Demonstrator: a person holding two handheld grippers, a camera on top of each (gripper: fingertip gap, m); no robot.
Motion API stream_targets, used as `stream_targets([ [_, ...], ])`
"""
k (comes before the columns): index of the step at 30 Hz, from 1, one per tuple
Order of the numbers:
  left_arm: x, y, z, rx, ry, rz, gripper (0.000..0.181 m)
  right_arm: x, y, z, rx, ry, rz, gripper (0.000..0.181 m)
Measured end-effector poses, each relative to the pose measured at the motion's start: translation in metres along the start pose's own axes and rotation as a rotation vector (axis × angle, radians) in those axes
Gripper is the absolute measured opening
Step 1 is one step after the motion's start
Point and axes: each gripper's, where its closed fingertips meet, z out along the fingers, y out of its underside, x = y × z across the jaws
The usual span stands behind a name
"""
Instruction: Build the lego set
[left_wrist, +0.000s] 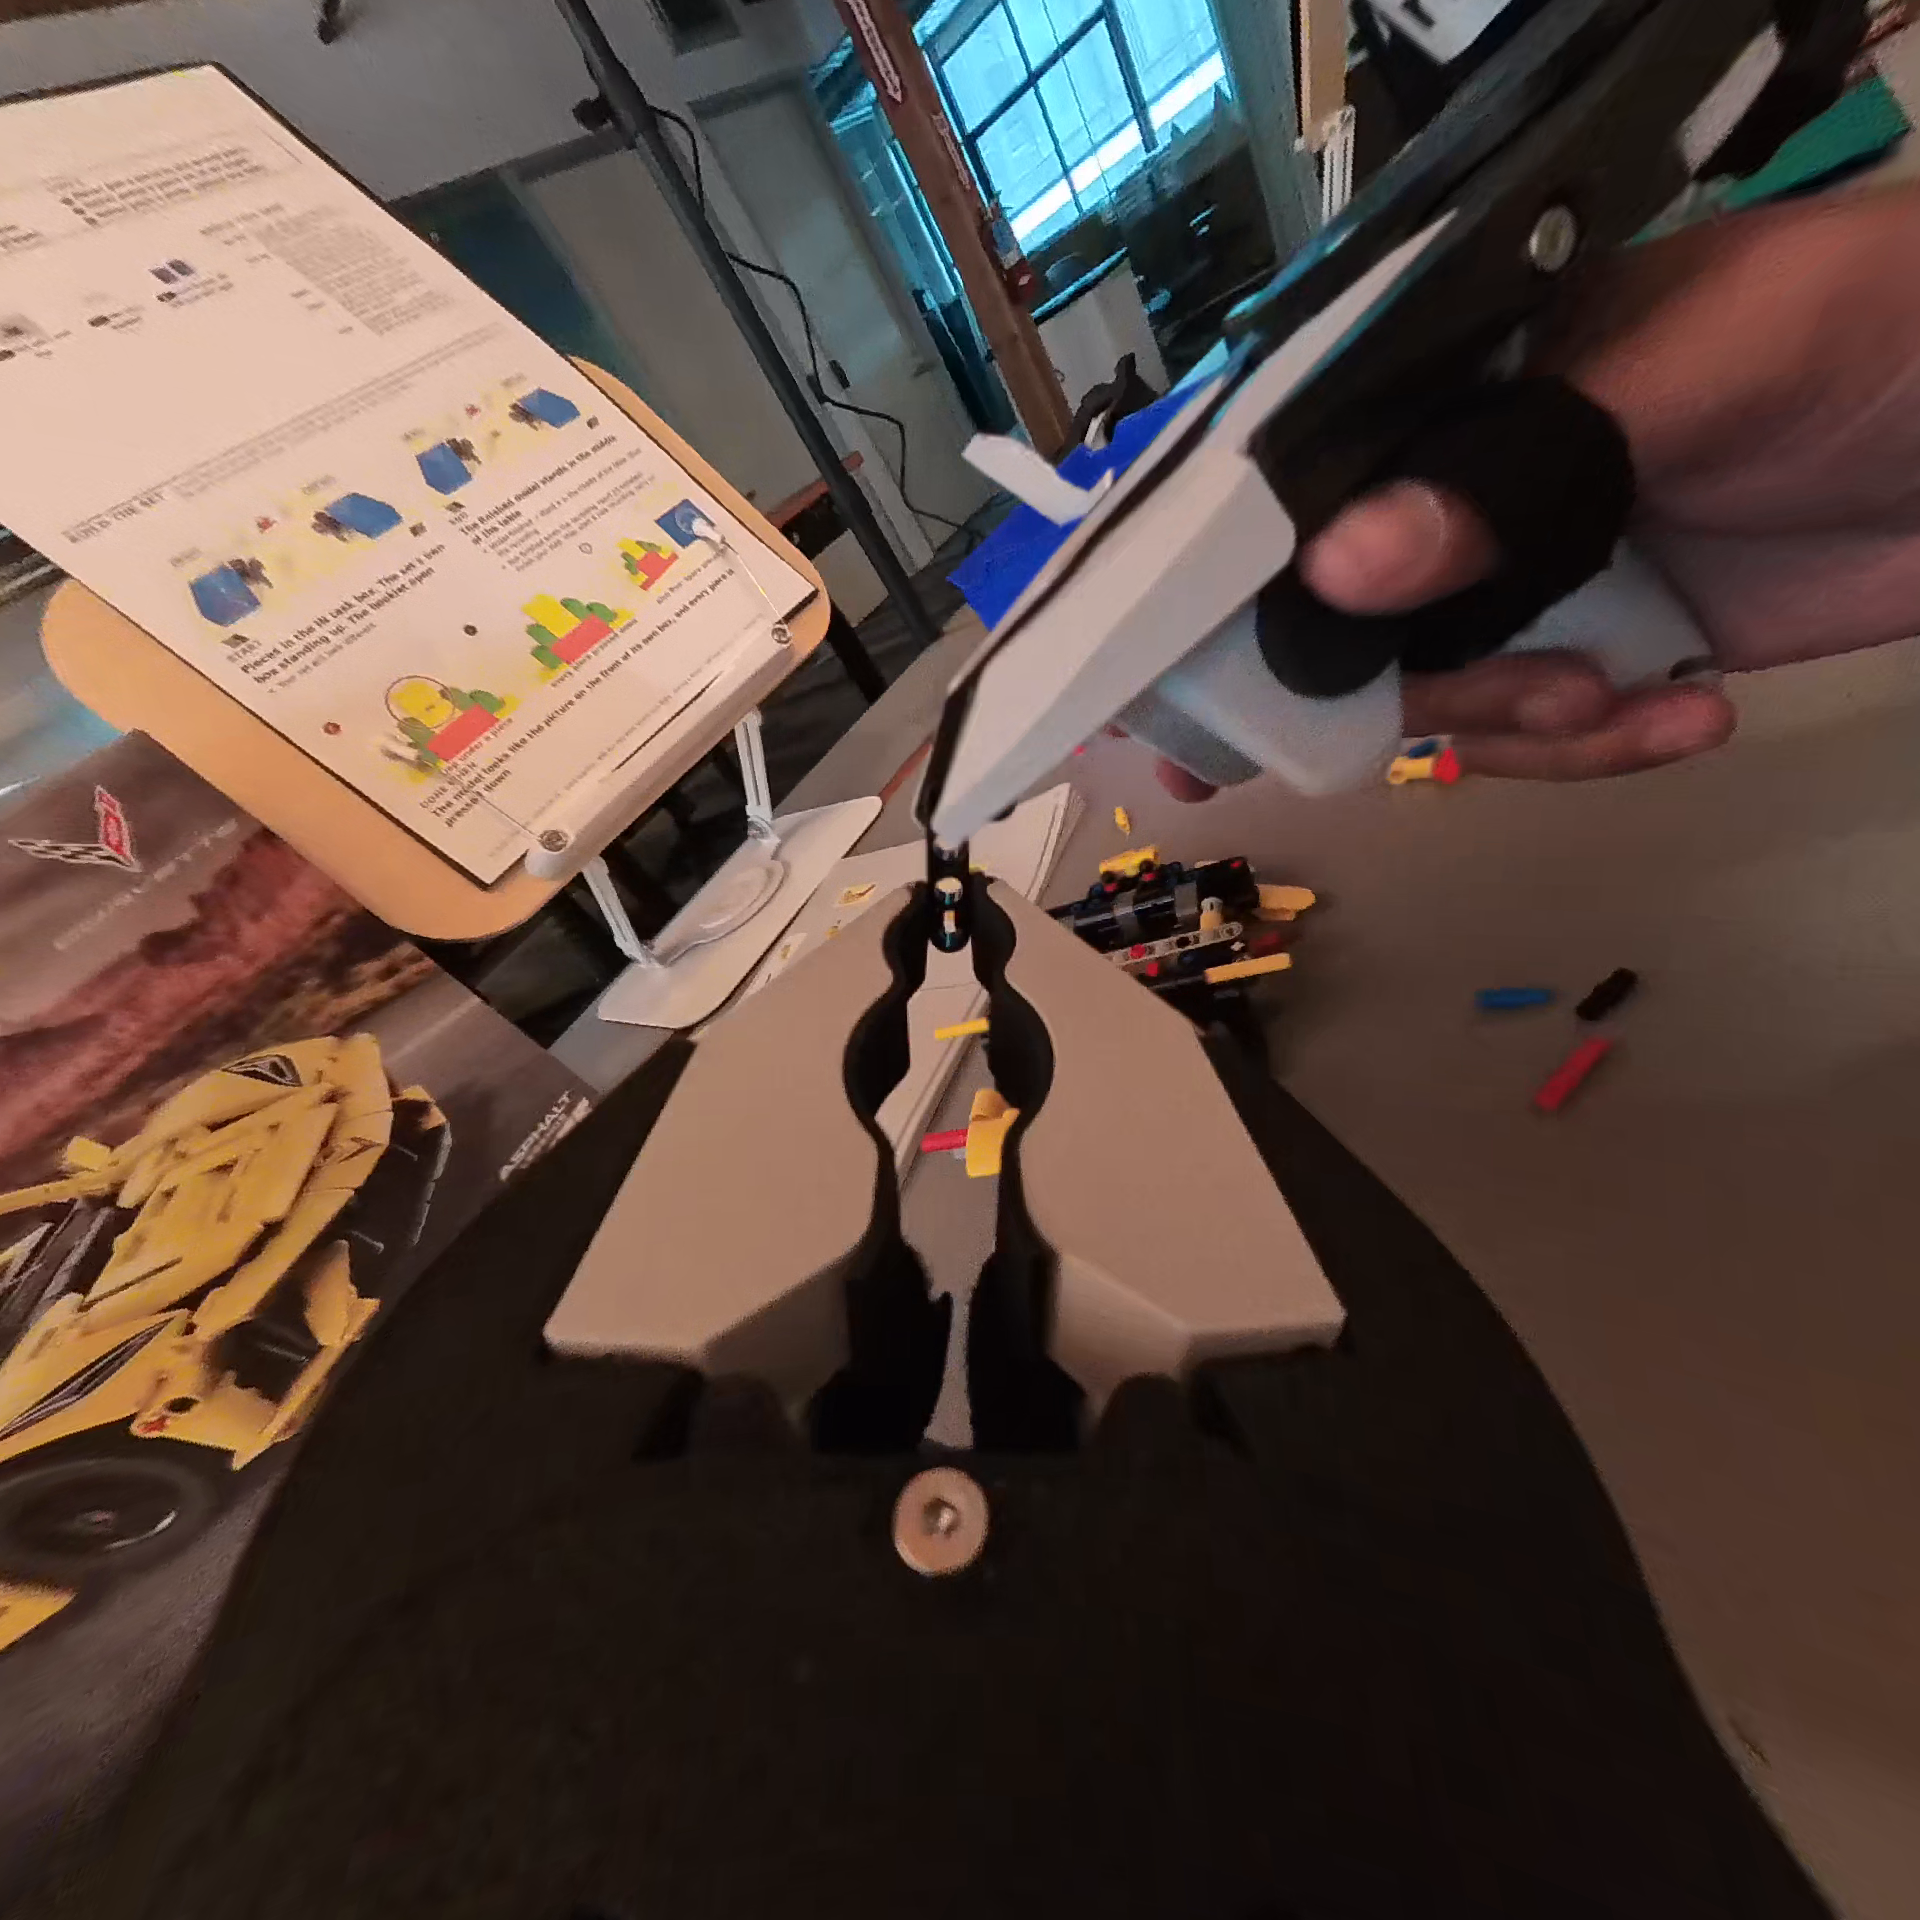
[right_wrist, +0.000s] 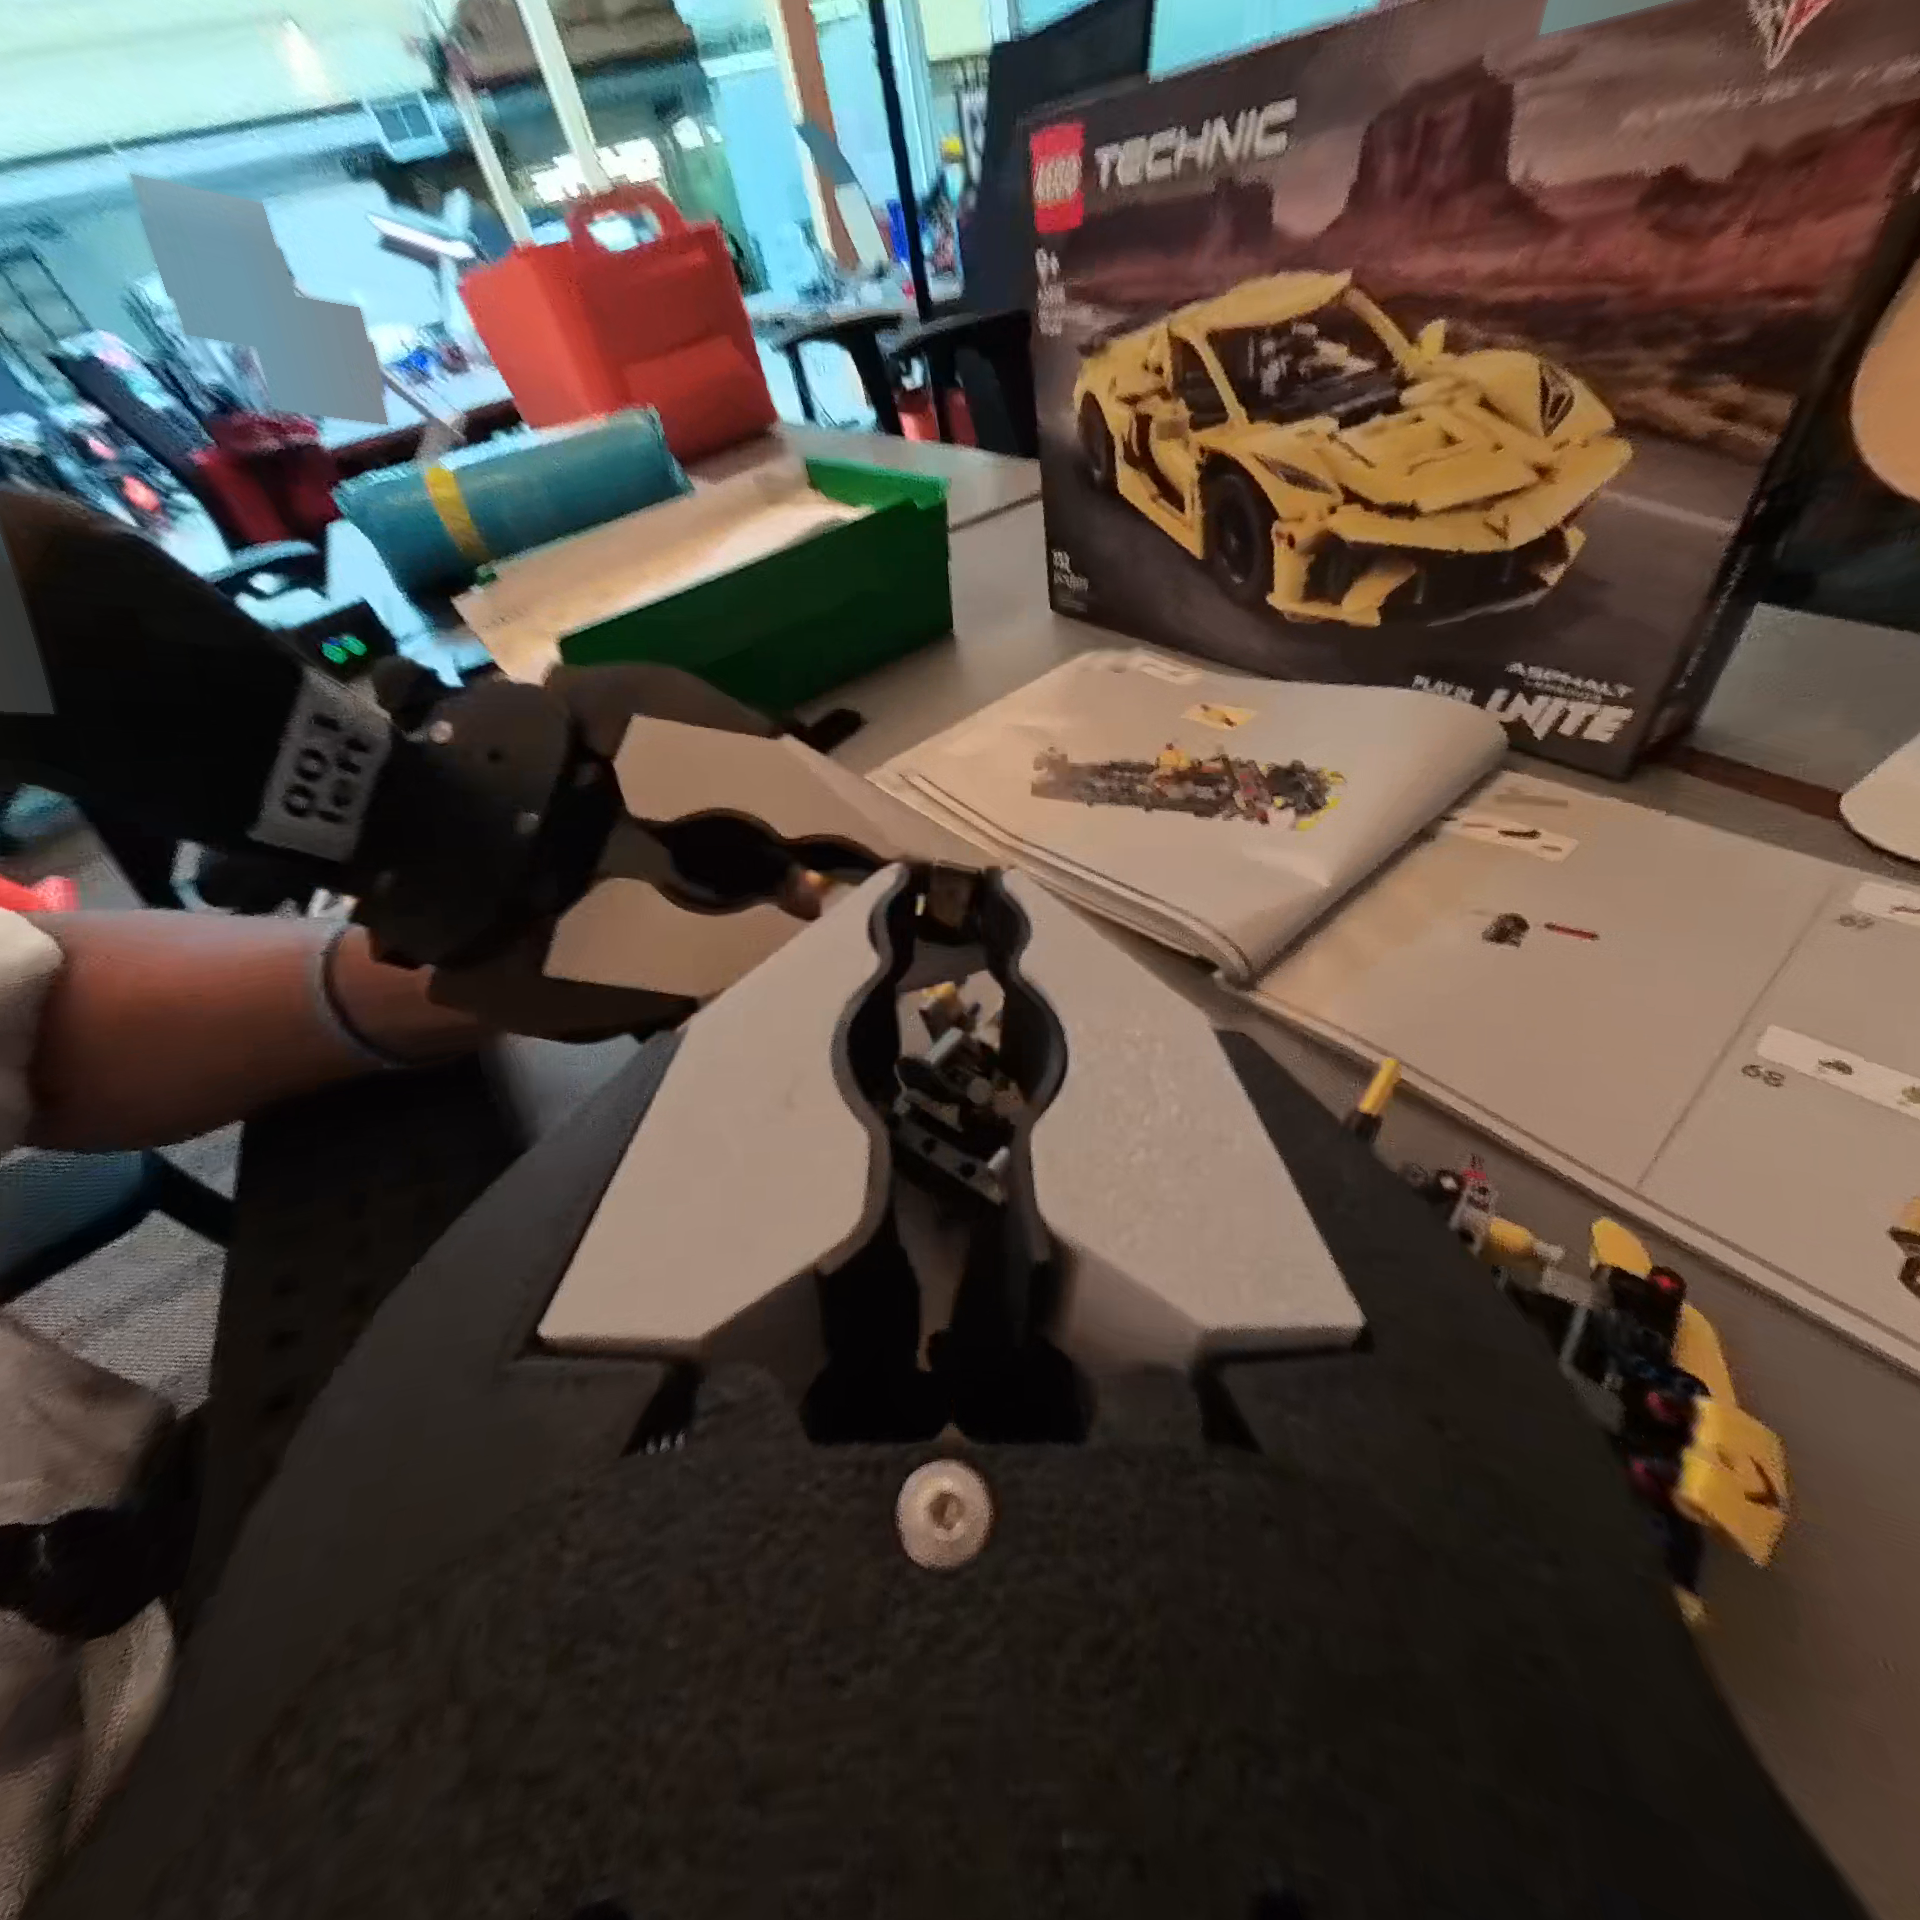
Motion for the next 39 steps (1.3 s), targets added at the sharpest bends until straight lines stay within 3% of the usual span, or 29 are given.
stream_targets([
  [4, -0.002, 0.002, 0.001, -0.035, -0.040, 0.036, 0.007, -0.002, 0.001, 0.001, -0.018, 0.080, -0.027, 0.011],
  [8, -0.005, 0.005, 0.001, -0.061, -0.047, -0.007, 0.008, -0.012, 0.004, 0.006, -0.016, 0.116, -0.068, 0.024],
  [12, -0.005, 0.000, 0.000, -0.029, -0.031, -0.039, 0.008, -0.014, -0.011, -0.007, 0.036, 0.147, -0.167, 0.004],
  [23, -0.005, -0.006, -0.003, -0.011, -0.061, -0.005, 0.007, -0.015, -0.009, -0.003, 0.038, 0.181, -0.207, 0.000],
  [26, -0.002, -0.017, -0.006, 0.091, 0.009, -0.091, 0.007, -0.020, -0.016, -0.009, 0.046, 0.159, -0.250, 0.000],
  [30, -0.007, -0.041, -0.021, 0.295, 0.185, -0.394, 0.007, -0.019, -0.038, -0.049, 0.143, 0.015, -0.108, 0.001],
  [32, -0.017, -0.047, -0.026, 0.368, 0.221, -0.511, 0.007, -0.004, -0.012, -0.065, 0.009, -0.043, -0.040, 0.011],
  [36, -0.014, -0.044, -0.025, 0.372, 0.332, -0.658, 0.007, 0.020, 0.095, -0.095, -0.475, -0.065, -0.122, 0.027],
  [39, -0.021, -0.041, -0.025, 0.391, 0.332, -0.737, 0.007, 0.006, 0.125, -0.101, -0.541, -0.111, -0.131, 0.023],
])
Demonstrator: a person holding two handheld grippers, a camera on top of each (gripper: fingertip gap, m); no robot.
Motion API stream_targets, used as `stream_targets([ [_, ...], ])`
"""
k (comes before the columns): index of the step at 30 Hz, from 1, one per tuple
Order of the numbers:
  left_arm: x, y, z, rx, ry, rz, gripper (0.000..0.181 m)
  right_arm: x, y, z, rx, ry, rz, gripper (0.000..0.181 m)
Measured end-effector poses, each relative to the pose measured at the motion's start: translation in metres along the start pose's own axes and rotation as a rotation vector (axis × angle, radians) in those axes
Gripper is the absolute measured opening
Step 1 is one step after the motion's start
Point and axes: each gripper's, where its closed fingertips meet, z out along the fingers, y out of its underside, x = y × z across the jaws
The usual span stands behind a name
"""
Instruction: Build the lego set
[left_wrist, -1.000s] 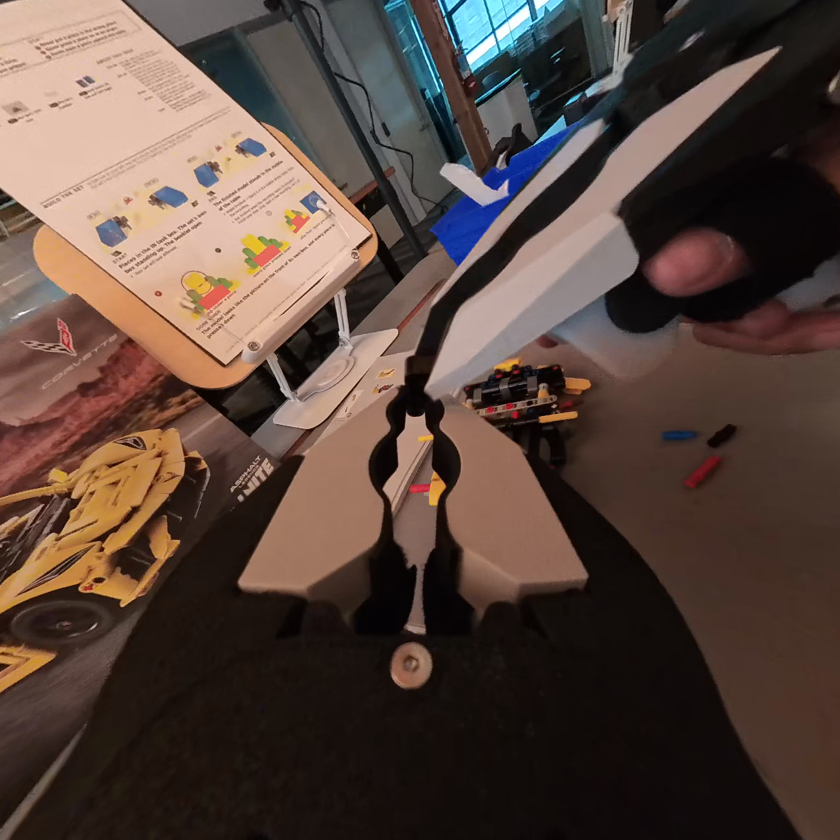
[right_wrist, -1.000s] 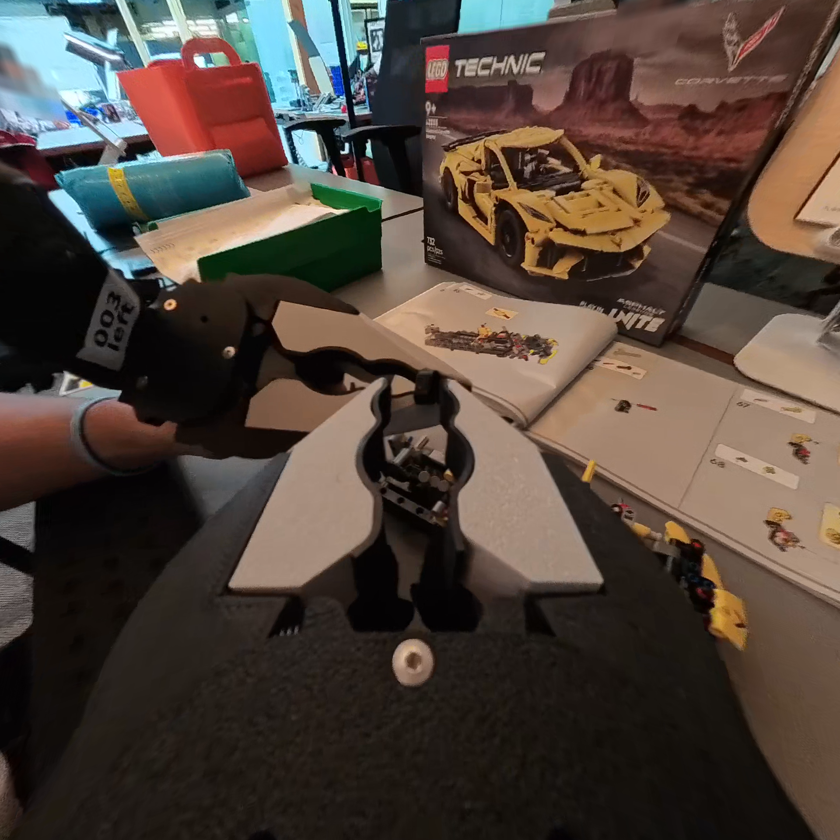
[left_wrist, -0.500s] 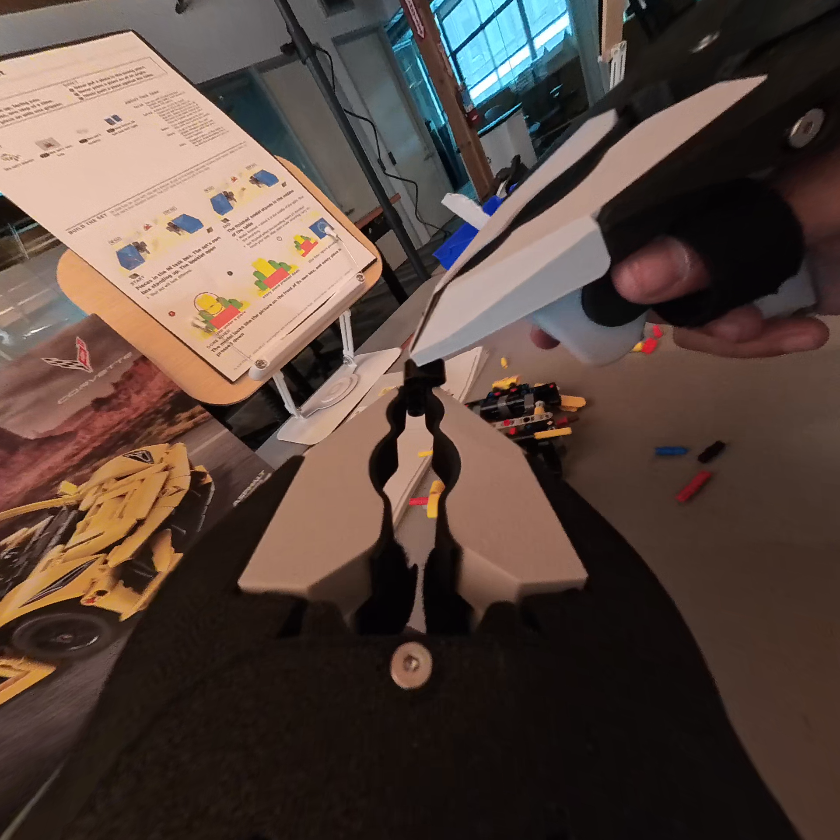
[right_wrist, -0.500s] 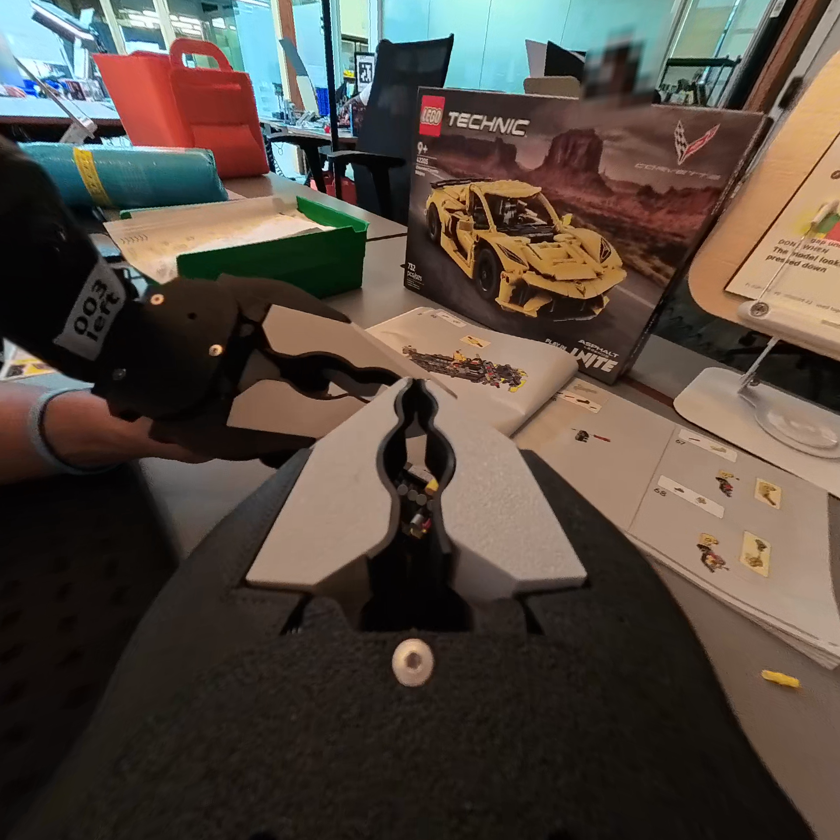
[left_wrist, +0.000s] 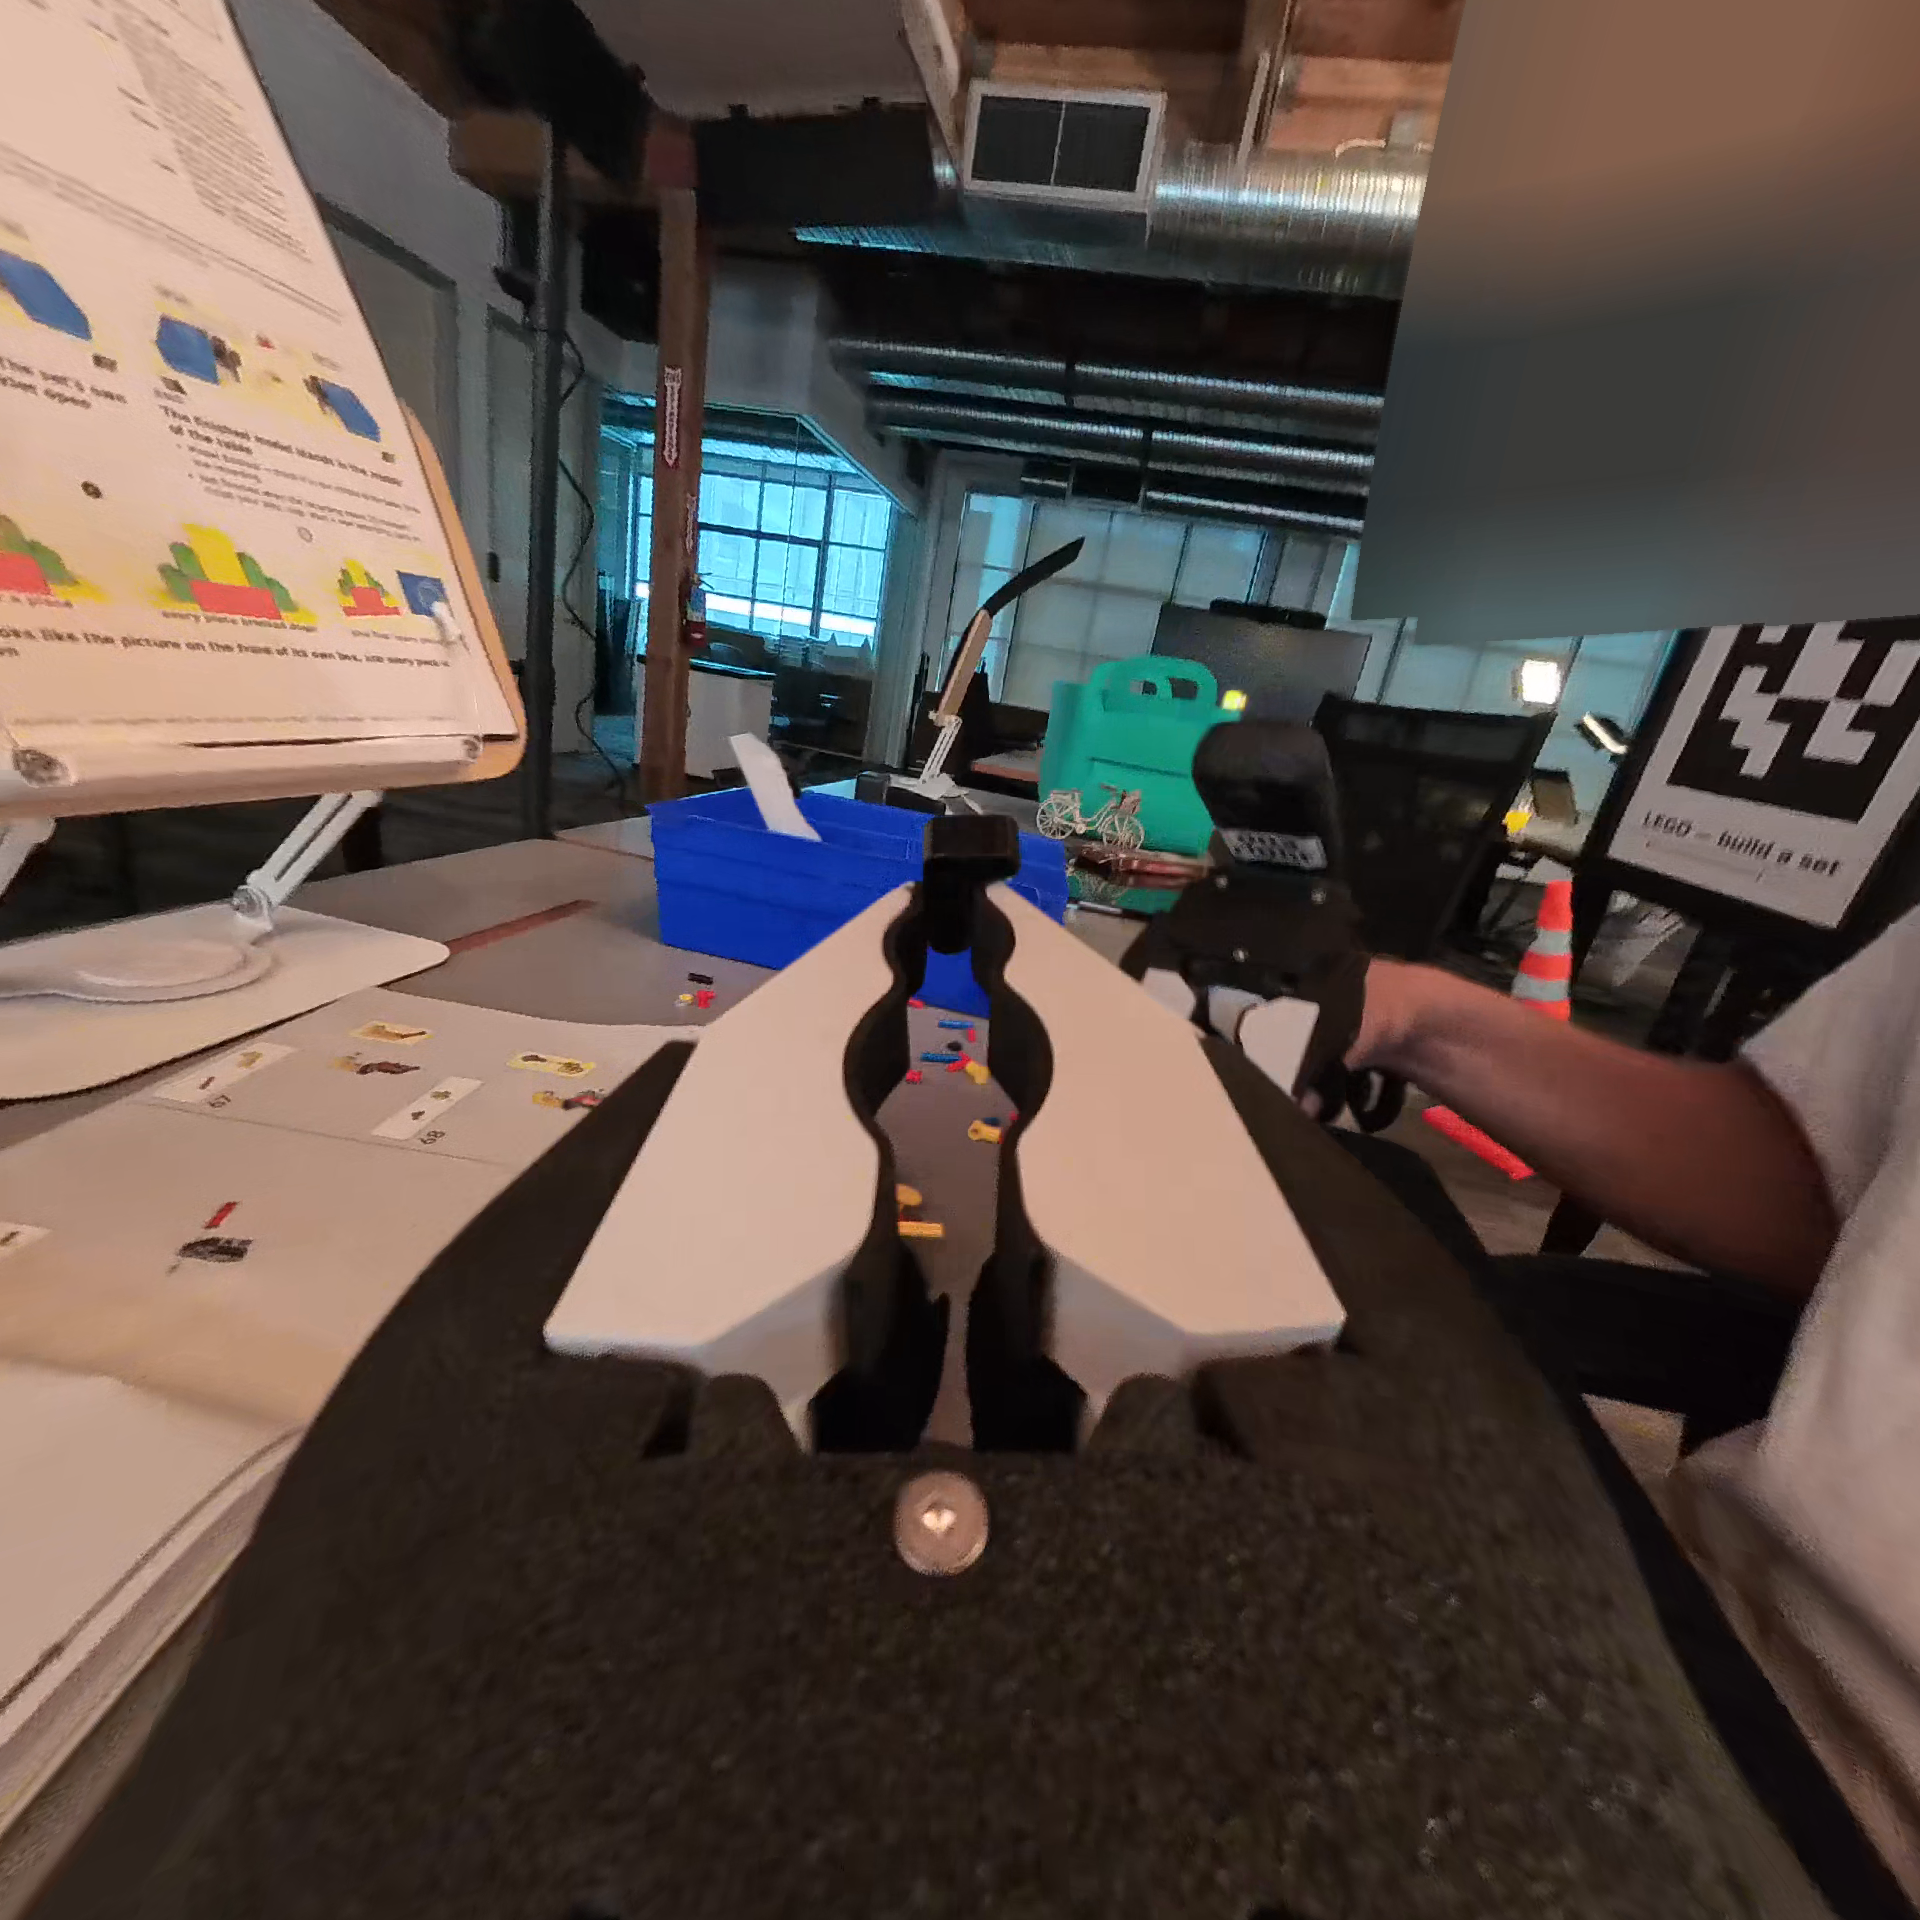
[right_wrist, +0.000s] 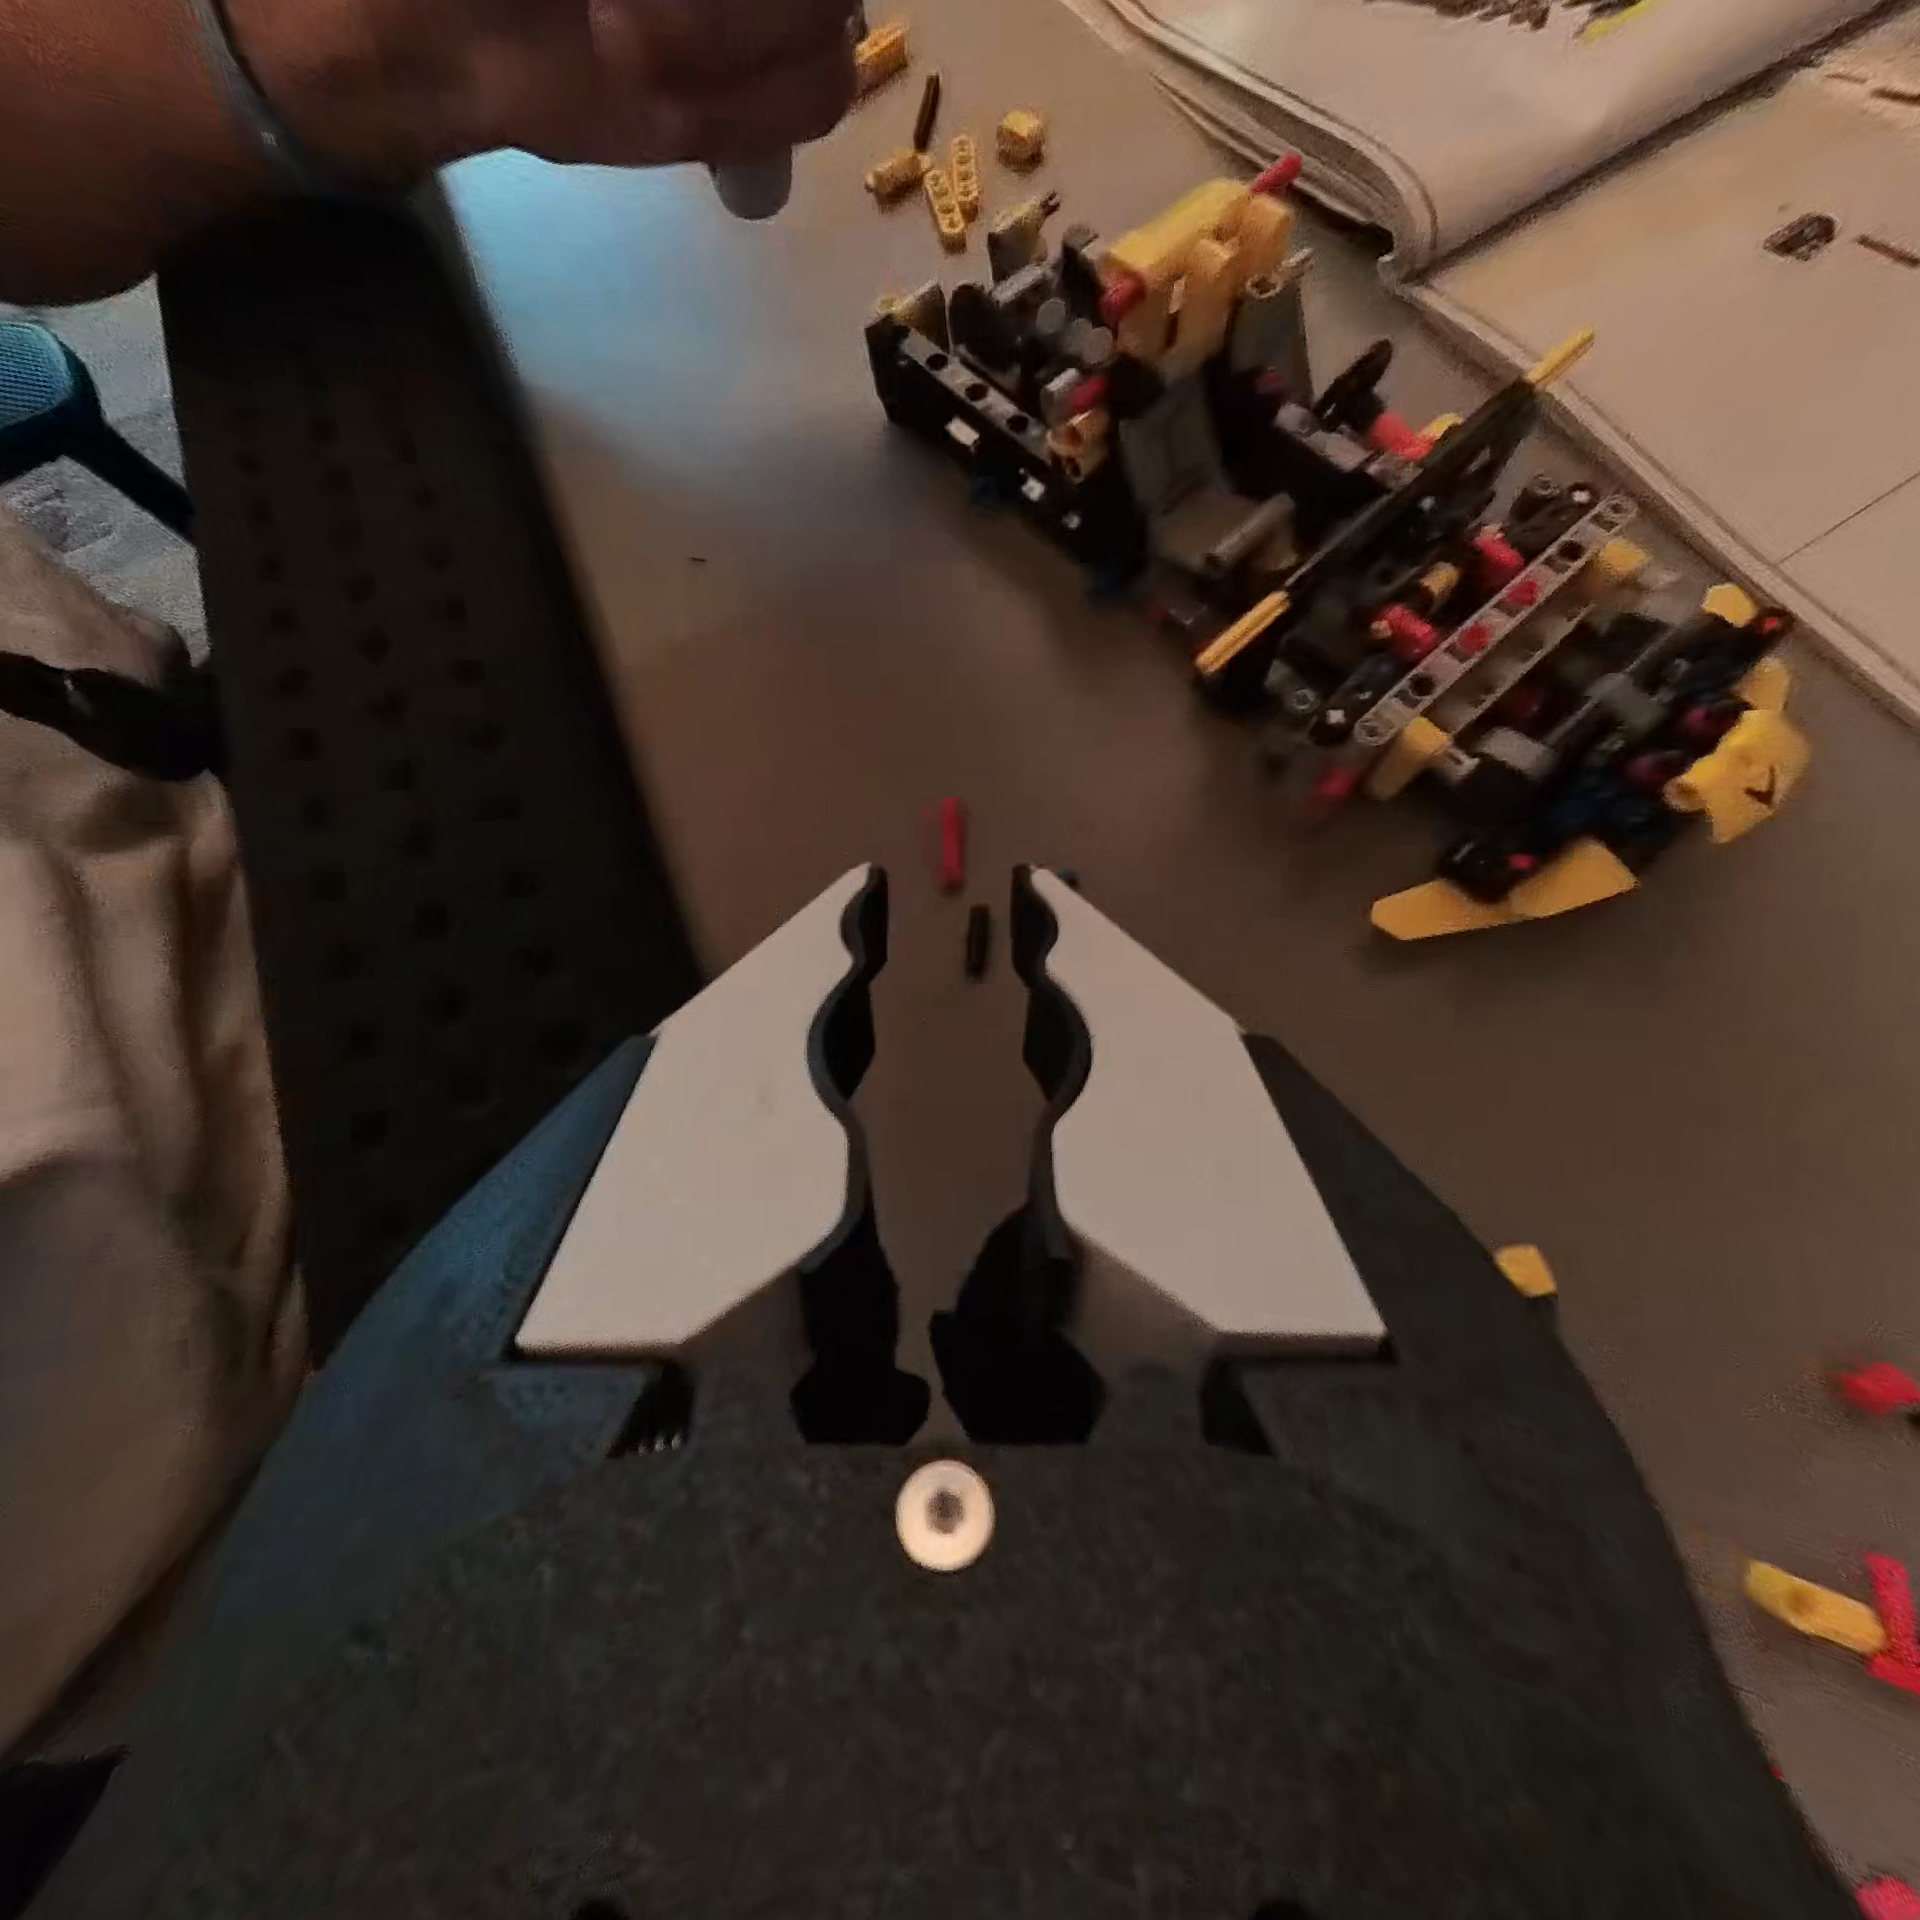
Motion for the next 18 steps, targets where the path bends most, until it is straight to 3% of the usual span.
stream_targets([
  [5, -0.013, -0.009, -0.007, 0.045, -0.021, -0.070, 0.007, 0.016, 0.026, 0.018, -0.101, 0.139, 0.056, 0.015],
  [11, -0.024, -0.011, -0.013, 0.045, -0.057, -0.067, 0.007, 0.021, 0.018, 0.022, -0.063, 0.157, 0.060, 0.011],
  [15, -0.025, -0.007, -0.013, 0.020, -0.046, -0.060, 0.007, 0.021, 0.017, 0.016, -0.145, 0.047, -0.208, 0.020],
  [18, -0.025, -0.003, -0.014, -0.015, -0.016, -0.075, 0.007, 0.020, 0.014, 0.016, -0.135, -0.144, -0.453, 0.018],
])
